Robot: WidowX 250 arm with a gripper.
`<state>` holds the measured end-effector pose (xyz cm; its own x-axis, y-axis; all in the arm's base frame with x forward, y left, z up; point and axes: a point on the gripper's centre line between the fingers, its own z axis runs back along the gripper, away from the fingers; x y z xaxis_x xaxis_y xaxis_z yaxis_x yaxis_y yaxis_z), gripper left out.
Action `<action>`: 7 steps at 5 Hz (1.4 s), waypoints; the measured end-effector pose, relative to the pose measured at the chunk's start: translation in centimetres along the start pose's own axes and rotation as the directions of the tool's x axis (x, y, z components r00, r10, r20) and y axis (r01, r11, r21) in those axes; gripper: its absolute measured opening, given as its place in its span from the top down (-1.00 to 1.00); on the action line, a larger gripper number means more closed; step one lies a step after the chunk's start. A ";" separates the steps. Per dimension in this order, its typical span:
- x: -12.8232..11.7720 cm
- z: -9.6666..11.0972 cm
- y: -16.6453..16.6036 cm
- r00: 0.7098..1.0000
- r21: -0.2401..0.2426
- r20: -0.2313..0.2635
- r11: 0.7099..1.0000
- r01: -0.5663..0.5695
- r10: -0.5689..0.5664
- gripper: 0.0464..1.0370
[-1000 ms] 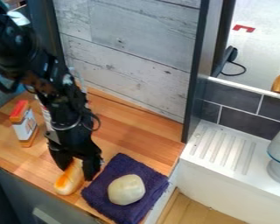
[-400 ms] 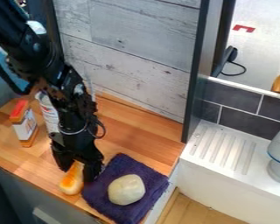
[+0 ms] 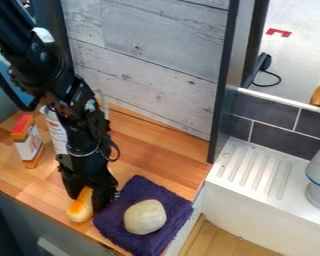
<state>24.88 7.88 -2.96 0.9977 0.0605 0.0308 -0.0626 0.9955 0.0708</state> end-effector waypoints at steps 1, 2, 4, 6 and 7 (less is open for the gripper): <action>-0.6 0.9 0.2 1.000 -0.002 -0.008 1.000 0.004 -0.004 -0.41; 1.1 5.9 0.6 0.996 -0.003 0.085 1.000 -0.016 0.016 -0.40; 6.7 9.4 -2.2 0.974 -0.015 0.128 0.981 0.191 -0.188 -0.40; 10.0 6.7 -3.3 0.846 0.018 0.034 0.847 0.531 -0.532 -0.40; 10.4 5.8 -2.7 0.782 0.041 -0.006 0.781 0.623 -0.623 -0.40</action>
<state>35.29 5.36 2.92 0.8193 -0.5727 -0.0265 0.5716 0.8124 0.1157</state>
